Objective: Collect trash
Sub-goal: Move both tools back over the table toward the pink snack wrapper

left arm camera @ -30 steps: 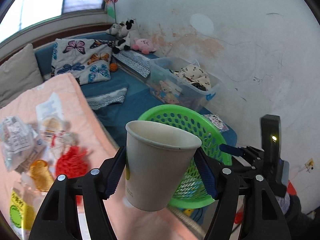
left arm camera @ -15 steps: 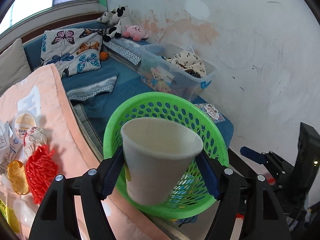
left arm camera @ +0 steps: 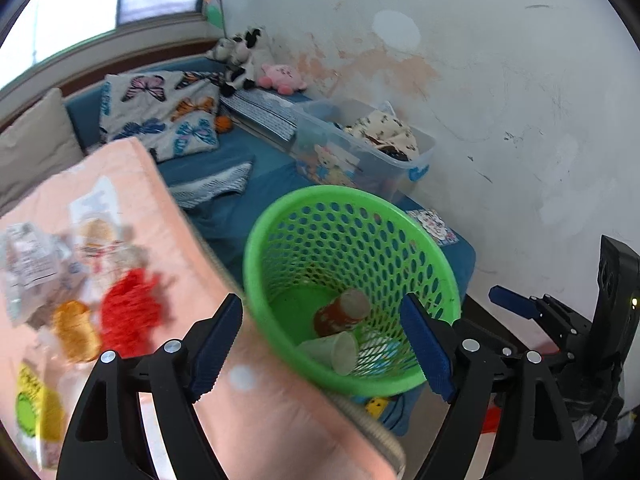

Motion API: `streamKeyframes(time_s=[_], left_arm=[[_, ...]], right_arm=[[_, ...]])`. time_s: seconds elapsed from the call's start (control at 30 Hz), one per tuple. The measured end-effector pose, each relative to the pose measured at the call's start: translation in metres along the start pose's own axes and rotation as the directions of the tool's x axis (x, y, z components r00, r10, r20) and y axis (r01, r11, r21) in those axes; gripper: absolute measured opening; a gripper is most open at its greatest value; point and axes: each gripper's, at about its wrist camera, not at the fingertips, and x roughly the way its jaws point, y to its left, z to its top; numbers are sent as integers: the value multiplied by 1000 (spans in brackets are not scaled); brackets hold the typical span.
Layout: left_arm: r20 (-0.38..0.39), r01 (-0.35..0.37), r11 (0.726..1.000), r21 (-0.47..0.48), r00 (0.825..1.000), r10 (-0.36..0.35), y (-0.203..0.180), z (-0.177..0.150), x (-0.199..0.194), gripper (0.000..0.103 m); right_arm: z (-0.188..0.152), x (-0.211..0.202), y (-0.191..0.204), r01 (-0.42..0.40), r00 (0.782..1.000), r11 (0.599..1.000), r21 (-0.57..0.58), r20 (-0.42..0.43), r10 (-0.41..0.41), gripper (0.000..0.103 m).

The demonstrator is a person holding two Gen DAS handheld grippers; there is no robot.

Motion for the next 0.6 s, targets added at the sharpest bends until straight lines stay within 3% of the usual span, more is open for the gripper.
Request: streamKeyframes(time_s=[0.27,0.6], left_arm=[[38,-106,994,-40,994,107,39,-35,-58,79],[73,-244,955,-171,963,259,107,-89,-129,79]], right_arm=[[-5,-15,33,-65,998,997,-46,14,66,85],[-18,-23,92,-172,985,974,-146,-8,173,89]])
